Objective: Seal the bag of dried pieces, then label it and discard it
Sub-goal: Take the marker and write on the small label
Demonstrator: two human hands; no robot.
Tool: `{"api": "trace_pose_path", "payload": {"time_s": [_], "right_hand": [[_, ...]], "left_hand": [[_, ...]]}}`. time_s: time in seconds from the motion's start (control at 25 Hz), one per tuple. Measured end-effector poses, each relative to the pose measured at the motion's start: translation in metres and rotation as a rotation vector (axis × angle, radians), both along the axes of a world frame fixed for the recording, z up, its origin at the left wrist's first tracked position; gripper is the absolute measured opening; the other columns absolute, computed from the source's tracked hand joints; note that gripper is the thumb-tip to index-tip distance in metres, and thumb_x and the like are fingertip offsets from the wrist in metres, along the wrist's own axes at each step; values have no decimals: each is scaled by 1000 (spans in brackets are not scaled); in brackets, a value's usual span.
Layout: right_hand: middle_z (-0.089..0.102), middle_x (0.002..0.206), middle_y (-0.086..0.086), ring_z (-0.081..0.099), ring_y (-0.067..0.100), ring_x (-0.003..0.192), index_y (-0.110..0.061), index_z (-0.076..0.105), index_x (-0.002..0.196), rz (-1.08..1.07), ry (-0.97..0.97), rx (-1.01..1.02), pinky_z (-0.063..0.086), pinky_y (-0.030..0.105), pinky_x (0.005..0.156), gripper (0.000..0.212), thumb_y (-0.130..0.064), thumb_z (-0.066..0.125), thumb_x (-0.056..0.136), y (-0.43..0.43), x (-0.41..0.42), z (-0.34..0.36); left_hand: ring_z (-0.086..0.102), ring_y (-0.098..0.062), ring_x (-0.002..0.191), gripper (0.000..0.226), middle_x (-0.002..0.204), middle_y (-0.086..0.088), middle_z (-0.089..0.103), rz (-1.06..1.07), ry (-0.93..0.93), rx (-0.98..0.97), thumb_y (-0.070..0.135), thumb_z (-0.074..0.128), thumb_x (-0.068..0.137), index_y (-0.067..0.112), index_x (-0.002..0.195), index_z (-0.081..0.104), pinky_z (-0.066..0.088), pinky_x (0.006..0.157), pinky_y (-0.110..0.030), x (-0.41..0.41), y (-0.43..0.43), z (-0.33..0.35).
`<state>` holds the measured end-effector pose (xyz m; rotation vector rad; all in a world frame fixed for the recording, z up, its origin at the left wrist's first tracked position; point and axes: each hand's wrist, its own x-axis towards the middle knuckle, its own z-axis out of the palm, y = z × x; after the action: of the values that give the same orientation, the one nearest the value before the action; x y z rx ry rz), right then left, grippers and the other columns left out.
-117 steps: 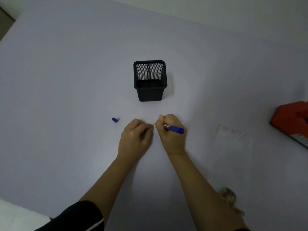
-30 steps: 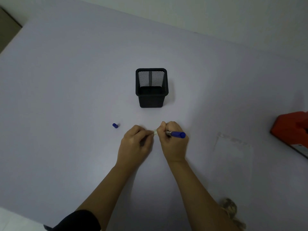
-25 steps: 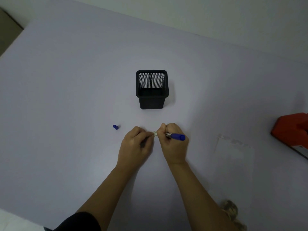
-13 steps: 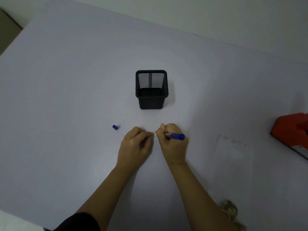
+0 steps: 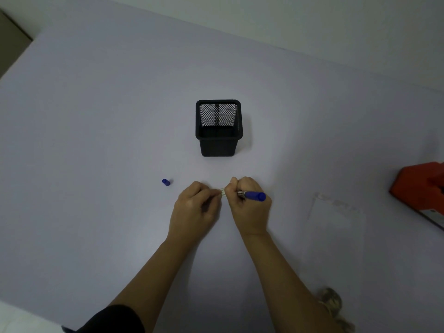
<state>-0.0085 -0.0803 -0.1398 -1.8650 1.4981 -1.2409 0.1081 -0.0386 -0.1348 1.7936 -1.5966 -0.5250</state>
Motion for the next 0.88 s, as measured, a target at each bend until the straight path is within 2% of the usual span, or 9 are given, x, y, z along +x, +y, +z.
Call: {"api": "trace_pose_path", "payload": {"time_s": [0.16, 0.32, 0.52, 0.68, 0.76, 0.84, 0.88], "right_hand": [[41, 48, 8, 33, 17, 50, -5, 41, 55, -15, 3, -13, 30, 12, 48, 35, -15, 49, 87, -1, 0, 2], [44, 49, 8, 36, 16, 52, -5, 42, 55, 5, -26, -12, 30, 6, 51, 35, -15, 50, 87, 0, -1, 4], [40, 49, 4, 29, 10, 53, -7, 41, 55, -16, 2, -15, 26, 0, 51, 35, -16, 49, 88, -2, 0, 3], [41, 50, 4, 31, 11, 51, -6, 43, 56, 7, 1, -24, 29, 3, 50, 35, -18, 48, 88, -1, 0, 2], [43, 49, 4, 36, 15, 48, -5, 44, 57, -9, -60, 33, 34, 11, 46, 36, -21, 49, 88, -2, 0, 4], [48, 48, -1, 46, 15, 46, -7, 47, 58, -149, -229, 162, 42, 21, 45, 35, -25, 51, 87, -4, -2, 12], [51, 48, -6, 50, 12, 46, -10, 48, 59, -236, -349, 237, 44, 21, 47, 33, -24, 53, 88, -6, -6, 17]], "left_hand": [[58, -15, 66, 31, 76, -8, 65, 1, 4, 3, 29, 53, 84, 4, 85, 72, 43, 64, -12, 0, 0, 0], [57, -13, 66, 30, 76, -7, 64, 3, 9, 1, 28, 53, 84, 4, 85, 72, 41, 64, -10, -1, 0, 2], [57, -13, 66, 31, 76, -7, 64, 7, 6, 0, 29, 53, 84, 5, 85, 72, 43, 62, -13, 0, 0, 2], [57, -13, 66, 32, 77, -7, 65, 5, 3, 1, 30, 53, 84, 4, 86, 72, 42, 64, -10, -1, 0, 4], [57, -12, 66, 30, 77, -6, 65, 4, 5, 6, 29, 54, 84, 5, 87, 72, 42, 62, -10, 0, 0, 3], [54, -9, 65, 22, 78, -4, 64, 1, 18, 11, 24, 60, 84, 7, 88, 72, 42, 59, -9, 1, 0, 4], [53, -8, 64, 19, 79, -3, 63, -3, 27, 10, 21, 62, 83, 7, 88, 73, 43, 58, -10, 1, -1, 4]]}}
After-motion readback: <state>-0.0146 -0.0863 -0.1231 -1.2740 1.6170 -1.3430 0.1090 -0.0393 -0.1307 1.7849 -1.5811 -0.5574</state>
